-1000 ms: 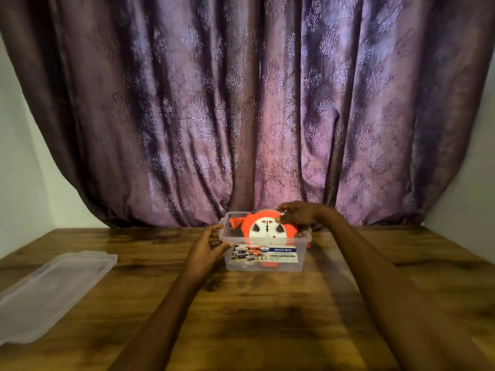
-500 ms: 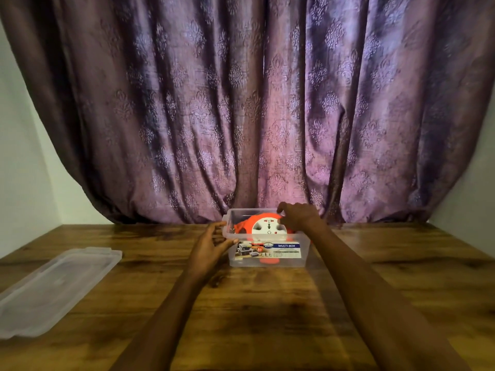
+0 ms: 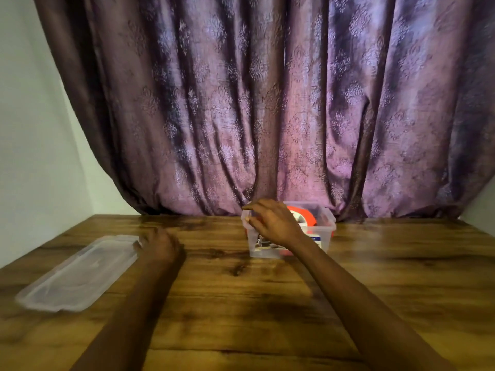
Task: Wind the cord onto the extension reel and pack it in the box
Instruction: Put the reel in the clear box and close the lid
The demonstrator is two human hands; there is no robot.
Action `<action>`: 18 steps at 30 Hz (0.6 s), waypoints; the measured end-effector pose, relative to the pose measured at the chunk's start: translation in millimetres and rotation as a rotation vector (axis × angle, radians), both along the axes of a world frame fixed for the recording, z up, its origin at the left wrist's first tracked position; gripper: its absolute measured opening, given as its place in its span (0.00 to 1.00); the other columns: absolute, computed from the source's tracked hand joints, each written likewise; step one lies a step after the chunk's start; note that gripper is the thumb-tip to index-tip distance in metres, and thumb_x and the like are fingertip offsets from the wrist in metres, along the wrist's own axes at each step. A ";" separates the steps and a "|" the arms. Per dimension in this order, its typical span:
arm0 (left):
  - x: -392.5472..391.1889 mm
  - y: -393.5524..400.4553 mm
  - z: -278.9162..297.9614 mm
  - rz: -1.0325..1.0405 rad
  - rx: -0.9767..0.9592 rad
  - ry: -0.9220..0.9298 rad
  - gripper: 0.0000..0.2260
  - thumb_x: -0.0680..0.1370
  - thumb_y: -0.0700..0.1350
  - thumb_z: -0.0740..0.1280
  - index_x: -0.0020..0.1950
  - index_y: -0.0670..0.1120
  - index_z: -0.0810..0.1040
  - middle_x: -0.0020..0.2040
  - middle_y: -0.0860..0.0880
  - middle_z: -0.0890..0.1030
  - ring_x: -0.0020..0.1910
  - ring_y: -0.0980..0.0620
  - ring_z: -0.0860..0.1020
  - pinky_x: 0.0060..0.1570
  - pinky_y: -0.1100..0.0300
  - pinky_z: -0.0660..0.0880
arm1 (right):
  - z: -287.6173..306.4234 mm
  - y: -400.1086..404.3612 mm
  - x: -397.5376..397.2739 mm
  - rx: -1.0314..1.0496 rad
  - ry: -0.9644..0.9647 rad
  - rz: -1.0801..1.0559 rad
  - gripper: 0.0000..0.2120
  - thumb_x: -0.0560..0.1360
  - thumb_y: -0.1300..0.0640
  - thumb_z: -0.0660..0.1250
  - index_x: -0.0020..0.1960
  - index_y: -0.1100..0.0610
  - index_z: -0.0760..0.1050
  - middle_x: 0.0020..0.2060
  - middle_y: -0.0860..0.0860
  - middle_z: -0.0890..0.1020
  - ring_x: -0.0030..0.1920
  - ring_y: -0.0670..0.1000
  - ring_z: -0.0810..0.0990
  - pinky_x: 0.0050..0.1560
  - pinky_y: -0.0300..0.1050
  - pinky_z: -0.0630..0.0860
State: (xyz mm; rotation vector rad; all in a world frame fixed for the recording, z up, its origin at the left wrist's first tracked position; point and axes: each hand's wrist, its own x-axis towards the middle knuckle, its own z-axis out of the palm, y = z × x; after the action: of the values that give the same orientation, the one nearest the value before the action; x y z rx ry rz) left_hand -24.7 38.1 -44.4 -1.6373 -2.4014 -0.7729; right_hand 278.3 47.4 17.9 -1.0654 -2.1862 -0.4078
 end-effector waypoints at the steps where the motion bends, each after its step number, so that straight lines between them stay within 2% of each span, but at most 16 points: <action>1: -11.7 -5.8 -0.3 0.068 -0.077 0.011 0.26 0.76 0.55 0.62 0.70 0.43 0.66 0.70 0.40 0.71 0.69 0.35 0.67 0.71 0.38 0.60 | -3.4 -1.1 -10.4 0.019 -0.024 0.018 0.16 0.79 0.49 0.64 0.64 0.51 0.79 0.60 0.50 0.81 0.61 0.53 0.78 0.59 0.50 0.71; 4: -41.2 -22.3 -4.3 0.159 -0.180 -0.007 0.25 0.80 0.54 0.57 0.73 0.42 0.65 0.72 0.40 0.68 0.71 0.34 0.65 0.73 0.36 0.56 | -10.3 -2.2 -37.1 0.020 -0.078 0.043 0.17 0.80 0.47 0.63 0.65 0.51 0.78 0.63 0.48 0.80 0.65 0.52 0.75 0.63 0.49 0.66; 6: -48.9 -32.3 -4.7 0.140 -0.151 -0.037 0.23 0.82 0.54 0.56 0.72 0.42 0.66 0.70 0.40 0.71 0.67 0.36 0.70 0.71 0.38 0.62 | -13.4 -3.1 -48.8 0.016 -0.073 0.068 0.15 0.79 0.48 0.64 0.63 0.51 0.80 0.61 0.49 0.81 0.63 0.53 0.76 0.63 0.51 0.67; 10: -52.5 -46.0 -4.2 0.092 -0.051 0.032 0.20 0.82 0.54 0.58 0.66 0.41 0.69 0.63 0.41 0.76 0.58 0.40 0.76 0.61 0.45 0.73 | -16.5 -5.1 -59.3 0.007 -0.037 0.107 0.11 0.79 0.50 0.65 0.59 0.48 0.82 0.56 0.47 0.82 0.60 0.52 0.77 0.59 0.50 0.68; 14: -56.4 -44.9 -7.1 -0.037 0.003 0.056 0.20 0.82 0.55 0.58 0.66 0.42 0.69 0.61 0.42 0.78 0.54 0.42 0.79 0.55 0.48 0.76 | -16.0 -2.7 -52.4 -0.007 -0.027 0.097 0.10 0.78 0.51 0.65 0.56 0.49 0.83 0.55 0.46 0.83 0.59 0.51 0.78 0.60 0.50 0.69; 18: -49.6 -38.9 -2.4 -0.214 0.111 0.042 0.18 0.79 0.56 0.62 0.64 0.48 0.67 0.57 0.45 0.80 0.51 0.42 0.80 0.51 0.48 0.77 | -12.9 0.0 -37.4 0.019 0.002 0.021 0.12 0.78 0.54 0.64 0.58 0.51 0.82 0.56 0.48 0.83 0.59 0.53 0.79 0.56 0.47 0.68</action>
State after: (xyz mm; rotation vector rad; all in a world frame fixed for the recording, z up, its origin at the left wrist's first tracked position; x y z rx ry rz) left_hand -74.3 -0.8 -46.8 -1.8653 -2.1372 -0.8774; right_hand 241.0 47.5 5.0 -1.0309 -2.1858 -0.4169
